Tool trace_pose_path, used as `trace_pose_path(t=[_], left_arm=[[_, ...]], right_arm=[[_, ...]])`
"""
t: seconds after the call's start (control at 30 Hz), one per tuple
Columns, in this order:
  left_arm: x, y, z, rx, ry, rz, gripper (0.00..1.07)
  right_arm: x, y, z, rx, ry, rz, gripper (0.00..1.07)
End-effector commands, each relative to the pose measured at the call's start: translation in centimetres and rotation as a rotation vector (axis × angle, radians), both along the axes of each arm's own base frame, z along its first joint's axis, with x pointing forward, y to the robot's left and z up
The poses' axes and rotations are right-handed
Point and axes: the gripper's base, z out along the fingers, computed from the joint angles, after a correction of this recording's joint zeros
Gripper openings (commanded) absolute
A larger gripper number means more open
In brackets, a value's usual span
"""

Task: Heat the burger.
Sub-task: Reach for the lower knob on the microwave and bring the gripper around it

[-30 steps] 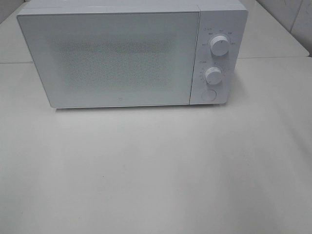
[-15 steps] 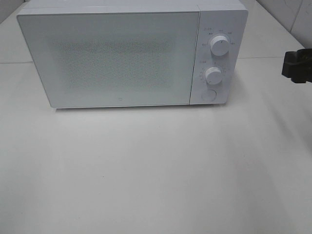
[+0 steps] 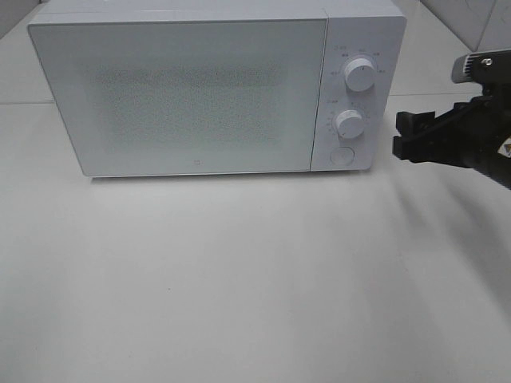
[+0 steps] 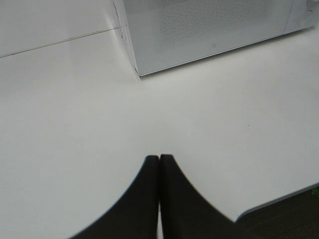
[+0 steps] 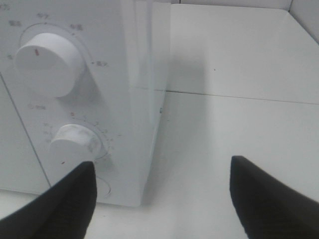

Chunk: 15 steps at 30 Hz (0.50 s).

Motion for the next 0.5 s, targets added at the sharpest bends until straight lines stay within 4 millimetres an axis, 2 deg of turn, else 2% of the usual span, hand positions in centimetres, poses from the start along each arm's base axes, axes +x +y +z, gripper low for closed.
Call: trace_pose_path(t=[0.03,0.13,0.2,0.3,0.37,0.5], left_arm=[[-0.2,0.0,0.1,-0.017,-0.03,0.002,0.0],[-0.2,0.0,0.1,-0.017,-0.03,0.002,0.0],[-0.2,0.0,0.1,-0.017,-0.03,0.002,0.0],[-0.2,0.0,0.1,-0.017,-0.03,0.002,0.0],[-0.2,0.0,0.1,-0.017,-0.03,0.002,0.0],[-0.2,0.0,0.1,-0.017,-0.03,0.002,0.0]], right_arm=[[0.4,1.4,-0.1,-0.008,-0.04,0.002,0.71],[0.7,2.4,-0.3,-0.015,-0.045,0.019,0.71],[1.4,4.5,-0.4,0.005,-0.05,0.047,0.71],[1.6,4.9,-0.4,0.01,-0.051,0.049,0.71],[2.5,6.2,-0.4,0.032,-0.064,0.049,0.71],[3.4,6.8,-1.0,0.031,-0.07,0.054,0.71]])
